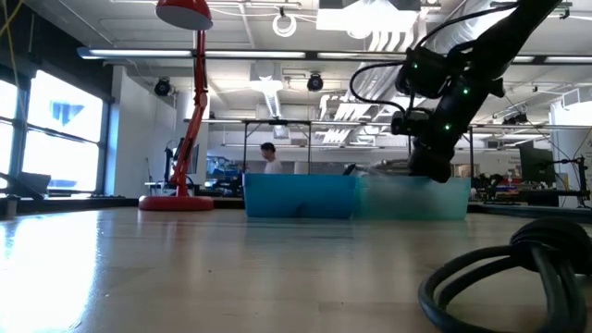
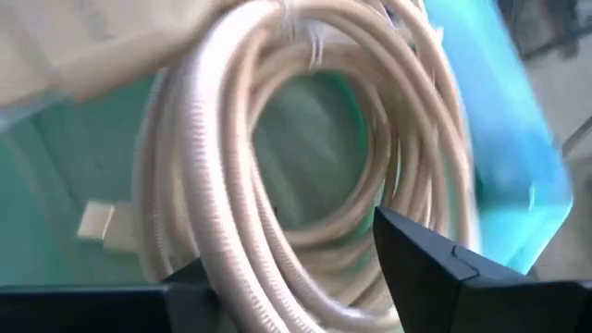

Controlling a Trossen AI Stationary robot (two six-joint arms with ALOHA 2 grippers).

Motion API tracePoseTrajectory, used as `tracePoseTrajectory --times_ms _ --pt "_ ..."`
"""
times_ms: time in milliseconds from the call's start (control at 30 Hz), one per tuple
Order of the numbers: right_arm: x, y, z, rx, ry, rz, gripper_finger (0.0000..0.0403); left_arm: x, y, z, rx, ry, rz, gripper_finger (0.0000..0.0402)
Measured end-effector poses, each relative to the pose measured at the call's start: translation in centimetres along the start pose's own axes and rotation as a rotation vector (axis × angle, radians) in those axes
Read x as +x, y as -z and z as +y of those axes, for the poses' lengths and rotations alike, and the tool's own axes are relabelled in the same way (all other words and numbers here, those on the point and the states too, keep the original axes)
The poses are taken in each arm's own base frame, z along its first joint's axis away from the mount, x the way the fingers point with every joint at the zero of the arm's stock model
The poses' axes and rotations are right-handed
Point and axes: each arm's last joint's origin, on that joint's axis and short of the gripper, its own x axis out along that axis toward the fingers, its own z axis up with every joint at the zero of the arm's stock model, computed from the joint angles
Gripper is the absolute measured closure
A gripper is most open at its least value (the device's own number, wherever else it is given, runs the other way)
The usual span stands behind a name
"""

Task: Pick & Place USB Port
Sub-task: Put the brown HDMI cable into the green bin, then put the black USB cable into the blue bin

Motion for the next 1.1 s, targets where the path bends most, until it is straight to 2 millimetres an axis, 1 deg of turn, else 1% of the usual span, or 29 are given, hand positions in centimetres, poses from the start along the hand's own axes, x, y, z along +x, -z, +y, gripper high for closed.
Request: tracePoseTrajectory --times_ms 33,100,167,233,300,367,533,633,733,867,967,1033,1100 --pt "0.0 0.2 0.0 0.015 -0.001 0.02 0.023 0.0 0.3 0.0 -0.022 -0.013 0.037 0.0357" --pt "0.0 0.5 -0.2 0.038 0.011 0.08 0.023 -0.8 0.9 -0.3 -0.033 -0.02 0.114 0.0357" --pt "-0.3 0.9 -0.6 0.027 0.062 0.17 0.0232 -1.4 1.2 -0.2 -0.043 -0.067 0.17 0.0357" --pt "-0.8 0.9 -1.0 0.0 0.133 0.241 0.0236 -1.8 1.6 -0.7 -0.041 -0.129 0.246 0.0357" --pt "-1.3 0.4 -1.5 -0.009 0.171 0.268 0.0239 -2.0 2.0 -1.1 -0.026 -0.181 0.309 0.0357" --pt "-1.9 -0.6 -2.0 0.008 0.164 0.244 0.0243 -2.0 2.0 -1.1 -0.022 -0.231 0.326 0.0357" --pt "-4.5 -4.1 -3.0 0.099 -0.014 0.095 0.0246 -2.1 2.1 -1.3 -0.013 -0.244 0.341 0.0357" --pt "-6.7 -6.0 -3.6 0.163 -0.117 0.02 0.0245 -2.1 2.2 -1.3 -0.023 -0.236 0.349 0.0357" --pt "-9.1 -7.5 -4.4 0.195 -0.158 -0.017 0.0243 -2.2 2.4 -1.4 -0.026 -0.229 0.365 0.0357" --pt "-12.1 -8.7 -5.3 0.197 -0.154 -0.022 0.0243 -2.3 2.7 -1.5 -0.043 -0.216 0.391 0.0357" --pt "-14.0 -9.2 -5.6 0.214 -0.201 0.001 0.0246 -2.4 3.0 -1.6 -0.053 -0.204 0.423 0.0357" --pt "-15.0 -9.2 -5.2 0.223 -0.307 0.029 0.0247 -2.6 3.4 -1.8 -0.058 -0.198 0.455 0.0357" --pt "-15.8 -9.2 -4.5 0.23 -0.473 0.062 0.0246 -2.7 3.6 -1.8 -0.07 -0.195 0.481 0.0357"
